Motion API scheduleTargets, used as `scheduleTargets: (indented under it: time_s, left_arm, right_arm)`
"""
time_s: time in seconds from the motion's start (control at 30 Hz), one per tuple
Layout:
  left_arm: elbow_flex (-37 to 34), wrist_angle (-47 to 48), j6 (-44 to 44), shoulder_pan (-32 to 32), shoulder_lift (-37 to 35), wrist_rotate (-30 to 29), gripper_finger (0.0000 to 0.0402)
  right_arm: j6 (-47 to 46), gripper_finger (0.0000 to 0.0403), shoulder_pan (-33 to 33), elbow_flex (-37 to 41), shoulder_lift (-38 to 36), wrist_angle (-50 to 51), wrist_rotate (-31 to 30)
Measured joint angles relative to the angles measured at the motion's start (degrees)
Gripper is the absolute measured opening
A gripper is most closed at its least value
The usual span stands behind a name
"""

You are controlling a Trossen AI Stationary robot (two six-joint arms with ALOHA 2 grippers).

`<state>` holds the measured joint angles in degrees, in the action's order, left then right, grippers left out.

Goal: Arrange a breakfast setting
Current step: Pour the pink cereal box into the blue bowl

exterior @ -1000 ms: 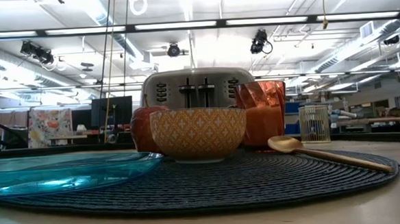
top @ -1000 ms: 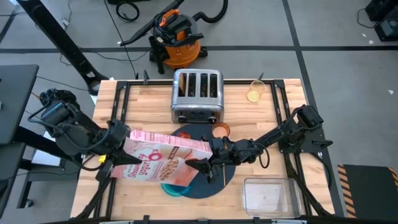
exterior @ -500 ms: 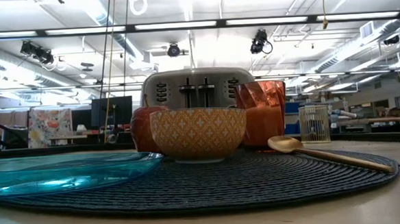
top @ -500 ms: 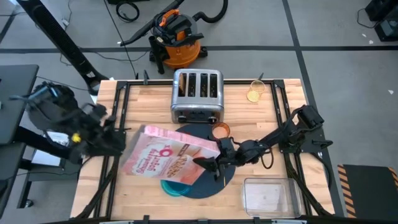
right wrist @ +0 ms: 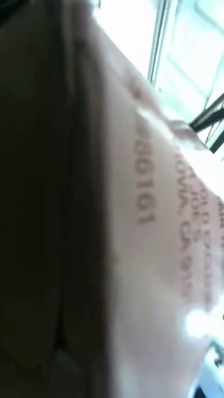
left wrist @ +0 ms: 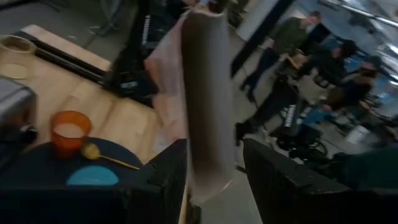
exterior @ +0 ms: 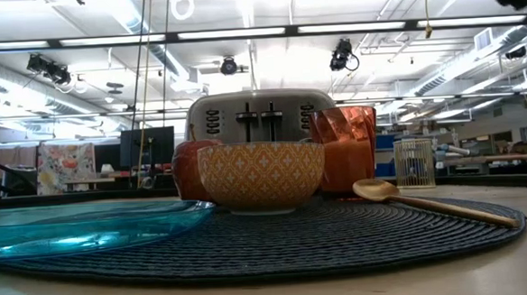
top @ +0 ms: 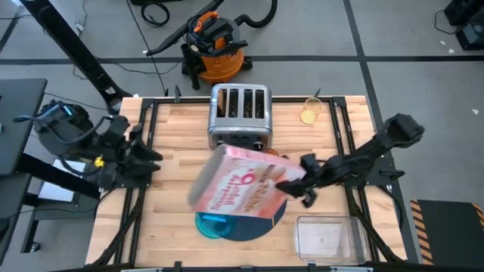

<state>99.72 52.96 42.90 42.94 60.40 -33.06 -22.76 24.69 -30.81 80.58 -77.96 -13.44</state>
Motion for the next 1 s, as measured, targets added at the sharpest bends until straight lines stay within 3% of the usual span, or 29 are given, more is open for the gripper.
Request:
scheduleTargets:
  time_s: [0.2, 0.37, 0.63, 1.0]
  left_arm:
    - [0.0, 2.6, 0.2, -4.0, 2.8, -1.7, 0.0164]
    - [0.0, 5.0, 0.2, -10.0, 5.1, -1.9, 0.0164]
    - [0.0, 11.7, -5.1, -21.3, 8.6, -1.7, 0.0164]
    - [0.0, 6.5, -12.3, -30.2, 12.9, -1.8, 0.0164]
  right_arm:
    - [-5.4, 0.0181, -0.9, 11.6, -13.4, 1.1, 4.2]
    - [-7.3, 0.0181, -1.0, 16.9, -24.5, 6.5, 5.1]
    - [-9.7, 0.0181, -1.2, 17.2, -40.6, 27.2, 7.0]
    - [-12.3, 0.0181, -3.1, 17.1, -56.1, 44.6, 10.0]
